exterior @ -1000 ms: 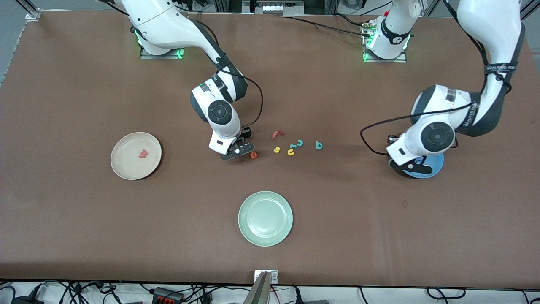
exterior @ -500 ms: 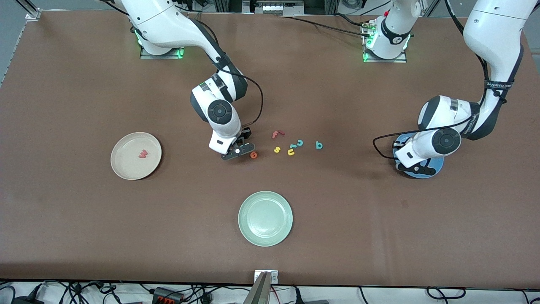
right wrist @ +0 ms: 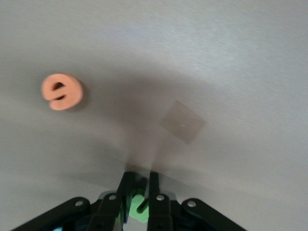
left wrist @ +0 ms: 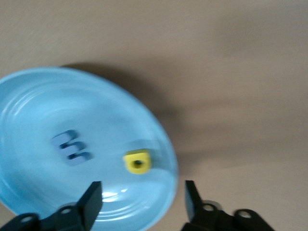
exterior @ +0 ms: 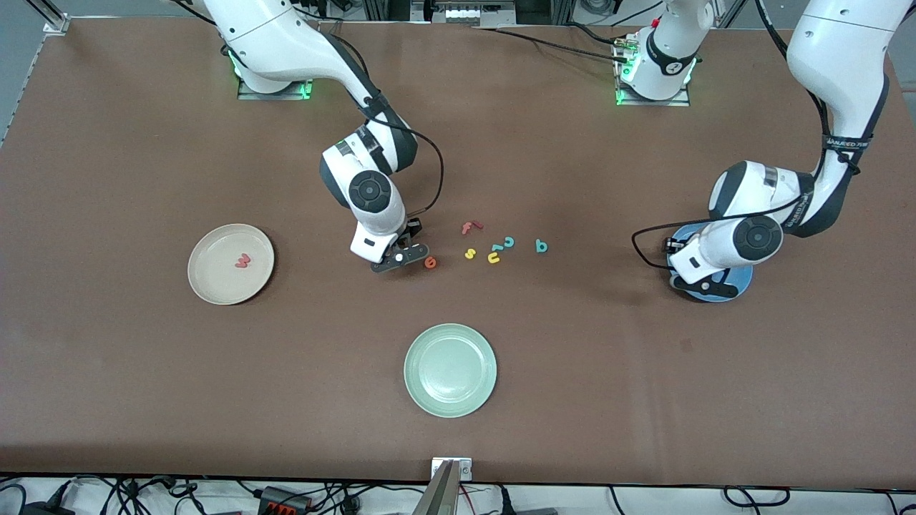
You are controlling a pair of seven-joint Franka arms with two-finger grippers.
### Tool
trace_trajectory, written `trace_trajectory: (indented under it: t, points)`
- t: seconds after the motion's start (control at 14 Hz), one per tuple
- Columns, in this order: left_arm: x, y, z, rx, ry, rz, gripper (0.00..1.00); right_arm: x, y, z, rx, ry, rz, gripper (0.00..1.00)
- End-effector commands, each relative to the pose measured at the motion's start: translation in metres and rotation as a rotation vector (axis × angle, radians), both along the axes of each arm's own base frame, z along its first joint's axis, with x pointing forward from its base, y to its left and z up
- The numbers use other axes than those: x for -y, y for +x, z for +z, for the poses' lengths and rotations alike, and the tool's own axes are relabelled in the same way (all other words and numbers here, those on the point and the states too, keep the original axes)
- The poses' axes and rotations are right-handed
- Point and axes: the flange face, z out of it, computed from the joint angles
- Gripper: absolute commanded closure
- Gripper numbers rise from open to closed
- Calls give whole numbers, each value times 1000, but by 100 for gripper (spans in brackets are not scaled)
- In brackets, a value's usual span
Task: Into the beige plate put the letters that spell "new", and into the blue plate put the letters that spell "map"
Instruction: 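Drop yellow b in blue plate while the right gripper grasps green u, then grasp the teal q with the left gripper while the right gripper lifts u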
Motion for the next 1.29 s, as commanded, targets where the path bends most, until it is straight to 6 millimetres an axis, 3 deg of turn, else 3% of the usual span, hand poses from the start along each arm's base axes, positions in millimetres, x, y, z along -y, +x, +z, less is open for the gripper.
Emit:
trace_trajectory:
  t: [0.0, 0.07, 0.21, 0.5, 0.64, 0.86, 1.0, 1.21]
  points:
    - [75, -12, 45, 20, 1, -91, 0, 20, 9, 23, -14, -33, -11, 79]
    - [112, -17, 56, 50, -5, -55, 0, 21, 10, 24, -17, -36, -17, 79]
    - [176, -36, 59, 92, -7, 82, 0, 15, 4, 21, -21, -41, -16, 79]
    - [241, -48, 23, 157, -173, 65, 0, 10, -1, 14, -24, -53, -70, 79]
    - [250, -49, 8, 193, -202, 16, 0, 2, -11, 8, -30, -59, -56, 78]
    - [252, -49, -14, 202, -231, 9, 19, 2, -13, 8, -38, -62, -58, 73]
    - [252, -49, -18, 199, -231, 19, 25, -2, -15, 7, -37, -58, -55, 69]
    - [253, -50, -32, 179, -233, 39, 29, -3, -14, 11, -35, -48, -64, 56]
